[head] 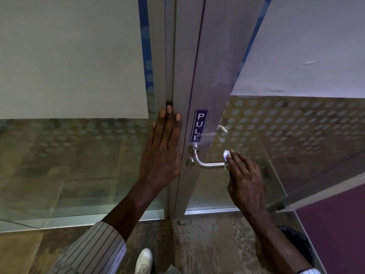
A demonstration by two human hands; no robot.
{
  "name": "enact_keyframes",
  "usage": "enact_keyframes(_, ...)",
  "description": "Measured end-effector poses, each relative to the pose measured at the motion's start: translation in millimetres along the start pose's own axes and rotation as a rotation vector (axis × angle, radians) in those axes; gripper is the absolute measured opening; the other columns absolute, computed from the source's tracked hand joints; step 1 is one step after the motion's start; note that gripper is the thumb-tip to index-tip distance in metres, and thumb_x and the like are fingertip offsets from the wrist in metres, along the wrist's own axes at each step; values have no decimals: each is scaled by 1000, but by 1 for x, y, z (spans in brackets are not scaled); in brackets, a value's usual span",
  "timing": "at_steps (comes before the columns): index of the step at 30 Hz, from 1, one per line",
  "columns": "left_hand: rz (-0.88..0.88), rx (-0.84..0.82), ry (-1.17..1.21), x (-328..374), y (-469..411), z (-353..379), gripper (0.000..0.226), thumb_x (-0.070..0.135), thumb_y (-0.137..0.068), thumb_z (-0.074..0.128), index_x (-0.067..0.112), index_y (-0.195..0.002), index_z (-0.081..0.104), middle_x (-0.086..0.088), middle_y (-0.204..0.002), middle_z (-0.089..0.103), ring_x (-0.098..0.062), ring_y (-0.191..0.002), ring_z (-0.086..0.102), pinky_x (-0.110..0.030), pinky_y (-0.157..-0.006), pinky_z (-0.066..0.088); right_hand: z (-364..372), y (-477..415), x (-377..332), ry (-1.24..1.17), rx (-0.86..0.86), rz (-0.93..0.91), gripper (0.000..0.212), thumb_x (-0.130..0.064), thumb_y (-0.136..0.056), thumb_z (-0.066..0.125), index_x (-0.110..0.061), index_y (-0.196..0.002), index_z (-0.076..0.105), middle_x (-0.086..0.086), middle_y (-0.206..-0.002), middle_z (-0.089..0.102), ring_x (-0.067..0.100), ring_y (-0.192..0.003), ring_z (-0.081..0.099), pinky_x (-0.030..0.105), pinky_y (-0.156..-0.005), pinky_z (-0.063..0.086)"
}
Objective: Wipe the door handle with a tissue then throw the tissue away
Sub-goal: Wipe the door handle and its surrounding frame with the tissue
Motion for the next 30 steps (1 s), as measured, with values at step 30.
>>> enact_keyframes(30,-39,0,-134,1,1,18,132,26,-86,87,8,-176,-7,-11,-183,-28,-26,-173,-27,-36,-142,-14,18,-12,-112,-2125,-129,1424,30,17,-104,37,16,-111,66,29,-126,74,43,-116,75,52,-117,46)
Point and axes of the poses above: each hand's wrist, its own y-axis away from the middle knuckle, its own z-axis out of the palm, x = y × z, the point moved 1 cm from there along -y, towards the middle knuckle
